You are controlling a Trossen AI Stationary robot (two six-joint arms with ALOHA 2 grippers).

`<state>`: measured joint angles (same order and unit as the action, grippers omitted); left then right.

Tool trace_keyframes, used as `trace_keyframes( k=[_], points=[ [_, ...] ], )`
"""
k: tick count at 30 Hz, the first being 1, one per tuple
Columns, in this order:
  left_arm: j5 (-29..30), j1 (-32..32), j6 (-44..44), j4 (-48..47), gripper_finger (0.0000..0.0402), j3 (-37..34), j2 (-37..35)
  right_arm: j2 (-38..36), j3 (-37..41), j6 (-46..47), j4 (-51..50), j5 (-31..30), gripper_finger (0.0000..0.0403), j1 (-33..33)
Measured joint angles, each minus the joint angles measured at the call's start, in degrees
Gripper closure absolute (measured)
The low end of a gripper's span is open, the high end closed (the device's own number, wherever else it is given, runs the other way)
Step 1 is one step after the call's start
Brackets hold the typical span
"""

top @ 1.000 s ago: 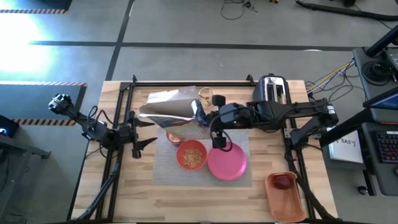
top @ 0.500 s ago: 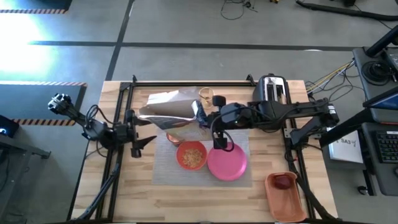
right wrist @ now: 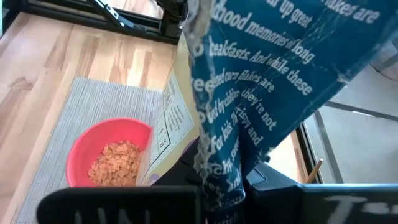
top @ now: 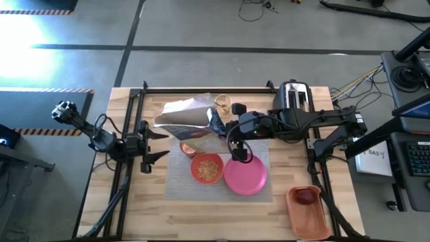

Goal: Arrange a breakfast setting
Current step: Pour the cereals from the blue cereal box into the orange bowl

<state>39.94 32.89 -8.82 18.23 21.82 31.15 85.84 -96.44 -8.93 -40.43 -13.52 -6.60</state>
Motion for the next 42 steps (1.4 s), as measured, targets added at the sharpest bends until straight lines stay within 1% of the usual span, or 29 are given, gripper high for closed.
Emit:
trace_keyframes(
  k=[3,6,9,14,17,25,27,31,36,39,42],
  points=[
    [-0.1,0.0,0.2,-2.1,0.0142,0.0,0.7,0.0,0.0,0.0,0.0,0.0,0.0385,0.0],
    [-0.1,0.0,0.2,-2.2,0.0118,0.0,1.5,0.0,0.0,0.0,0.0,0.0,0.0385,0.0],
    [0.1,0.0,-2.0,-1.7,0.0093,0.0,2.0,0.0,-0.7,-0.1,-0.1,0.0,0.0385,0.0],
    [5.1,0.0,-4.3,-0.9,0.0066,0.0,1.8,-0.4,-3.1,-0.2,0.0,0.1,0.0385,0.0],
    [6.7,0.0,-4.2,-0.7,0.0064,0.0,1.6,-1.0,-3.7,-0.1,0.2,1.6,0.0385,0.0],
    [5.4,0.0,-3.9,6.3,0.0063,0.0,2.8,0.1,-3.7,-1.7,0.5,8.0,0.0385,-0.4],
    [3.8,0.0,-3.1,6.4,0.0063,0.0,3.3,0.3,-3.7,-2.3,1.4,8.0,0.0385,-0.4],
    [-4.2,0.0,-0.6,7.6,0.0063,0.0,4.6,0.6,-3.7,-3.7,2.6,8.0,0.0385,-0.5],
    [-3.1,-0.1,-1.9,12.7,0.0063,0.0,6.7,1.1,-3.7,-4.0,2.8,8.7,0.0385,-0.4],
    [-3.2,-0.1,-2.8,14.2,0.0063,0.0,7.6,1.2,-3.7,-4.0,3.5,9.1,0.0385,-0.4],
    [-4.8,-0.1,-0.8,14.5,0.0063,0.0,8.7,1.2,-3.7,-4.1,3.4,9.3,0.0385,-0.4]
  ],
)
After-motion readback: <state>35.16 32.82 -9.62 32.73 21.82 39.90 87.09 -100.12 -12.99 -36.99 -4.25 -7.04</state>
